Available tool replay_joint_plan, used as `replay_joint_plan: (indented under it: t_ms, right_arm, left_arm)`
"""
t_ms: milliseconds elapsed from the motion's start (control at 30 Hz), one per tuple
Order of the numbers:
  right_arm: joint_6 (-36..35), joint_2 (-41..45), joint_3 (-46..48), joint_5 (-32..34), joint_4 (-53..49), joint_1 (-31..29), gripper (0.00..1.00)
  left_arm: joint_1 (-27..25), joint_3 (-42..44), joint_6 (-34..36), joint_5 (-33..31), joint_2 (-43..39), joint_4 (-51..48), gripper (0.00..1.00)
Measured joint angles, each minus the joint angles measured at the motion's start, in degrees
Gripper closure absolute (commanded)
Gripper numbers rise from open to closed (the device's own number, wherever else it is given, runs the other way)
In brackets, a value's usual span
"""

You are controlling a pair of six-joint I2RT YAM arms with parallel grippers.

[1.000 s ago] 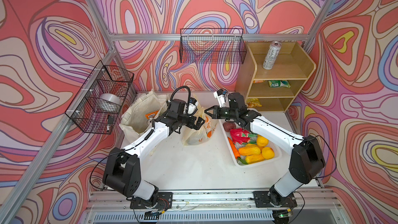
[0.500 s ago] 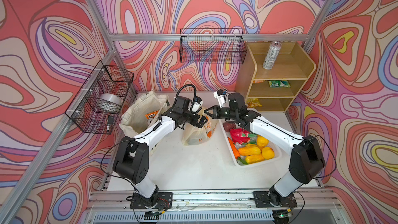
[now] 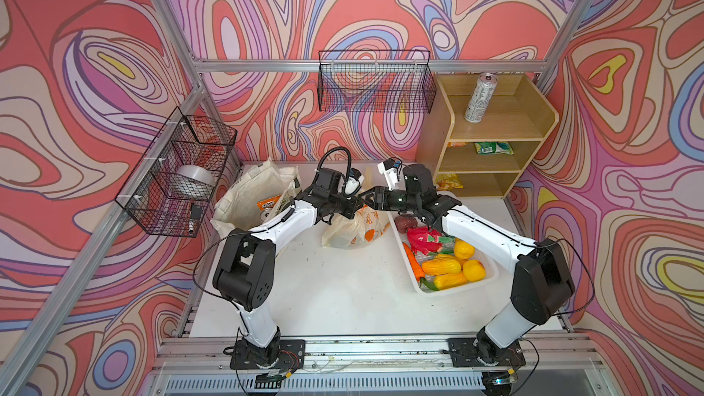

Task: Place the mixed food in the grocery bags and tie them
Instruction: 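Lift the yellow bag with the left gripper while the right holds the tote open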

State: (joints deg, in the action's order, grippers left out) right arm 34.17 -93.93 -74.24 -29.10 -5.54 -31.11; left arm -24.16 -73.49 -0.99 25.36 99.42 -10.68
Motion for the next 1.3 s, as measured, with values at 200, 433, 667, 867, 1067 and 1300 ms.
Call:
replay_joint_plan:
  t_ms: [200, 433, 667, 867, 1067, 1300]
  right_arm:
    - [0.28, 9.11, 0.11, 1.31, -2.93, 2.71, 0.33]
    - [2.99, 22.18, 1.81, 5.95, -3.26, 5.27, 0.36]
    - [6.54, 16.79, 1.92, 4.81, -4.87, 4.22, 0.41]
    - [9.66, 3.08, -1.6, 3.69, -5.31, -4.98, 0.34]
    - [11.93, -11.56, -15.43, 2.29, -5.14, -13.11, 0.31]
    - [14.6, -25.11, -33.42, 0.55, -4.72, -18.25, 0.29]
  left_arm:
    - [0.0, 0.63, -3.5, -3.37, -9.57, -0.22, 1.0]
    - [0.0, -11.65, -4.24, -9.55, -15.98, -4.92, 1.0]
    - [2.73, -31.71, 1.03, -16.13, -16.0, -13.46, 1.0]
    - [12.37, -39.58, 1.81, -18.16, -15.69, -16.35, 1.0]
    - [17.05, -45.68, 2.21, -19.17, -13.25, -18.51, 1.0]
    - [18.29, -46.64, 2.93, -19.69, -12.72, -20.46, 1.0]
